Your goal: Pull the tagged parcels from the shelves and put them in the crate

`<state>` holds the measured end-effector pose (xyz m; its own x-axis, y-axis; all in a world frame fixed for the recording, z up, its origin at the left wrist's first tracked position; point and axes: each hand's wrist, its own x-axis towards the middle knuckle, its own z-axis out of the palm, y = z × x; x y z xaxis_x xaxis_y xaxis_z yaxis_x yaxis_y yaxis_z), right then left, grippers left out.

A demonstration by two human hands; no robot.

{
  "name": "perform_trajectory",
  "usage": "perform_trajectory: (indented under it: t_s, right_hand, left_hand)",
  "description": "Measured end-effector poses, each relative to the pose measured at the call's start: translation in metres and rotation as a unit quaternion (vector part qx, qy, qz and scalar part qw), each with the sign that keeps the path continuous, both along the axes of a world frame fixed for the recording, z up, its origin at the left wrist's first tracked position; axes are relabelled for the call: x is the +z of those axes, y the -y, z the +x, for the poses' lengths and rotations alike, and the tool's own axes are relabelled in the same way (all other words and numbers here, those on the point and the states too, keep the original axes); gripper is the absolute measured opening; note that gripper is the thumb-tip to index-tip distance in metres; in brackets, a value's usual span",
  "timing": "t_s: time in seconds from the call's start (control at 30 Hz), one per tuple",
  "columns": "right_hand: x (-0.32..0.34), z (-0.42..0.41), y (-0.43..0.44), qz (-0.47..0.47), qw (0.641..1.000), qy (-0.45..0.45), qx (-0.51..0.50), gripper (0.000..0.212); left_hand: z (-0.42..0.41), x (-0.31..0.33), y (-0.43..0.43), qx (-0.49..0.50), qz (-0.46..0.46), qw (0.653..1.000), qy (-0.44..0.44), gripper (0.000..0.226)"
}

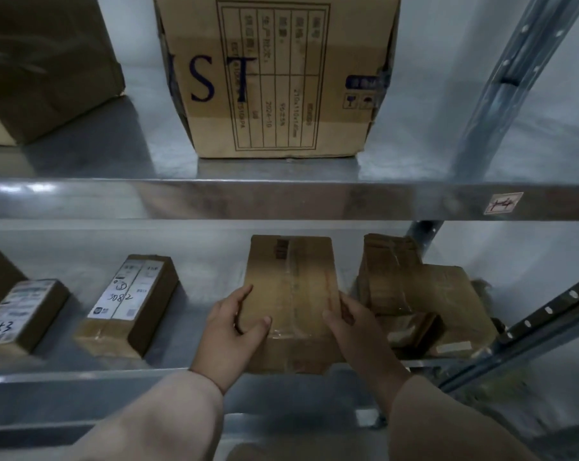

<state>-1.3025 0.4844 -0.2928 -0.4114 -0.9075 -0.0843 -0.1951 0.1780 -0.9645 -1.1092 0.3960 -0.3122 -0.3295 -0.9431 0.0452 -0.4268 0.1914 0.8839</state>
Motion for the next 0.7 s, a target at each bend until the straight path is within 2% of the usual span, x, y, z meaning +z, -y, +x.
perform_trajectory:
  t_s: [0.17, 0.23, 0.3, 0.37, 0.43, 0.5, 0.57, 0.63, 0.7]
  right_hand:
    - [0.009, 0.000, -0.004, -0.038, 0.999, 0.027, 0.019, 0.028]
    - [0.009, -0.002, -0.006, -0.043, 0.998, 0.035, 0.028, 0.026]
    - [0.008, -0.003, -0.008, -0.034, 0.999, 0.013, 0.034, 0.033]
    - [0.007, 0.002, -0.008, -0.037, 0.998, 0.000, 0.045, 0.036]
    - [0.010, 0.008, -0.006, -0.053, 0.996, -0.030, 0.070, 0.035]
    - [0.014, 0.012, 0.000, -0.054, 0.992, -0.060, 0.100, 0.037]
    - [0.017, 0.012, 0.004, -0.054, 0.988, -0.077, 0.121, 0.038]
    - [0.017, 0.009, 0.004, -0.046, 0.989, -0.061, 0.129, 0.038]
    - [0.012, 0.004, 0.004, -0.015, 0.995, -0.039, 0.093, 0.043]
  left_hand:
    - [-0.002, 0.007, -0.004, 0.014, 0.021, 1.000, 0.005, 0.053]
    - [-0.003, 0.011, -0.005, 0.014, 0.045, 0.999, 0.021, 0.056]
    - [-0.004, 0.018, -0.004, 0.013, 0.070, 0.997, 0.039, 0.066]
    - [-0.006, 0.028, -0.002, 0.017, 0.081, 0.992, 0.098, 0.084]
    - [-0.010, 0.042, -0.002, 0.016, 0.058, 0.976, 0.211, 0.105]
    - [-0.016, 0.051, -0.003, 0.013, 0.028, 0.967, 0.252, 0.114]
    - [-0.017, 0.052, -0.002, 0.027, 0.030, 0.978, 0.203, 0.106]
    - [-0.011, 0.048, -0.002, 0.047, 0.045, 0.991, 0.115, 0.085]
    - [-0.001, 0.046, -0.002, 0.068, 0.048, 0.995, 0.050, 0.062]
